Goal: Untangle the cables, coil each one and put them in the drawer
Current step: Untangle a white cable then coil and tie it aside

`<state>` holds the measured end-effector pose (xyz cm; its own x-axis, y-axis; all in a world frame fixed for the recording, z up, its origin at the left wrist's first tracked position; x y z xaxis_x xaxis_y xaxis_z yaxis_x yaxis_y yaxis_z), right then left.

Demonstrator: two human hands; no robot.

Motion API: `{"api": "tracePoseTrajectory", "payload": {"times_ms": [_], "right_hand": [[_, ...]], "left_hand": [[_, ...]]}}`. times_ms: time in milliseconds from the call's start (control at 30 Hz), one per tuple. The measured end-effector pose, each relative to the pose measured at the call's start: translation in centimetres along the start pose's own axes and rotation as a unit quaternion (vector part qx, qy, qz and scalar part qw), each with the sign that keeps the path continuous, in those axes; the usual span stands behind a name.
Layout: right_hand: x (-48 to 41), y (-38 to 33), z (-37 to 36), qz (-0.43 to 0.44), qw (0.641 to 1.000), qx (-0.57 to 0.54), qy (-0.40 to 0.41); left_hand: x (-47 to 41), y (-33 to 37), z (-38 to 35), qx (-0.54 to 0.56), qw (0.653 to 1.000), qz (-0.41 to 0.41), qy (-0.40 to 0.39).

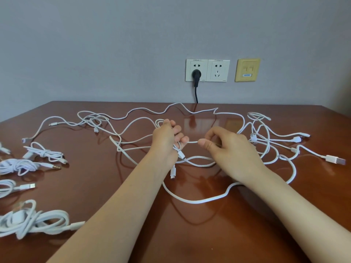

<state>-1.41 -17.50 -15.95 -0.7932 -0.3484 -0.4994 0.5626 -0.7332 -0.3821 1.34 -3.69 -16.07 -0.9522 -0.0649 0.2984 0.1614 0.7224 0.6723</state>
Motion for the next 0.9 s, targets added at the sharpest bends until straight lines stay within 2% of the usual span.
{"api": "tracePoseTrajectory", "payload": {"times_ms": [133, 333, 433, 500, 600, 733, 800, 900], "right_hand": [[0.3, -0.3, -0.3, 0.111, 0.99, 0.086, 0.013], [0.0, 0.0, -0.3, 0.23, 0.964, 0.12, 0.064], [-0.2, -0.2, -0.5, 0.299, 0.936, 0.155, 0.103], [-0.2, -0.5, -0.5, 0.326, 0.929, 0.137, 0.106], [-0.1, -0.7, -0.3, 0.303, 0.947, 0.076, 0.077], [0.0, -0.9, 0.8, 0.126, 0.99, -0.04, 0.041], [-0.1, -0.5, 1.0, 0.088, 0.996, -0.026, 0.023], [-0.1, -0.4, 1.4, 0.073, 0.997, 0.003, 0.027]], "left_hand": [[0.0, -0.3, -0.1, -0.092, 0.996, -0.006, 0.002], [0.5, -0.7, -0.5, -0.172, 0.985, -0.012, 0.001], [0.5, -1.0, -0.6, -0.219, 0.976, -0.017, 0.0], [0.5, -1.3, -0.6, -0.263, 0.965, -0.017, 0.004], [0.6, -1.7, -0.6, -0.332, 0.943, -0.011, 0.014], [0.4, -2.4, -0.6, -0.329, 0.943, 0.047, -0.033], [0.8, -2.6, -0.6, -0.37, 0.923, 0.072, -0.075], [1.8, -2.5, -0.8, -0.414, 0.891, 0.101, -0.159]]}}
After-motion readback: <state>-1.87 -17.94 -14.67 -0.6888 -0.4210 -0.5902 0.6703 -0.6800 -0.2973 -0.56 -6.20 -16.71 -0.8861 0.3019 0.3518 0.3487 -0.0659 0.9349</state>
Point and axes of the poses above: each hand's wrist, its own x-axis away from the middle knuckle, its own z-axis out of the back of the hand, y = z × x, the point moved 1 cm from there along -x, towards the middle knuckle, and after that the axes turned 9 degrees about z, right-handed, at the moved point
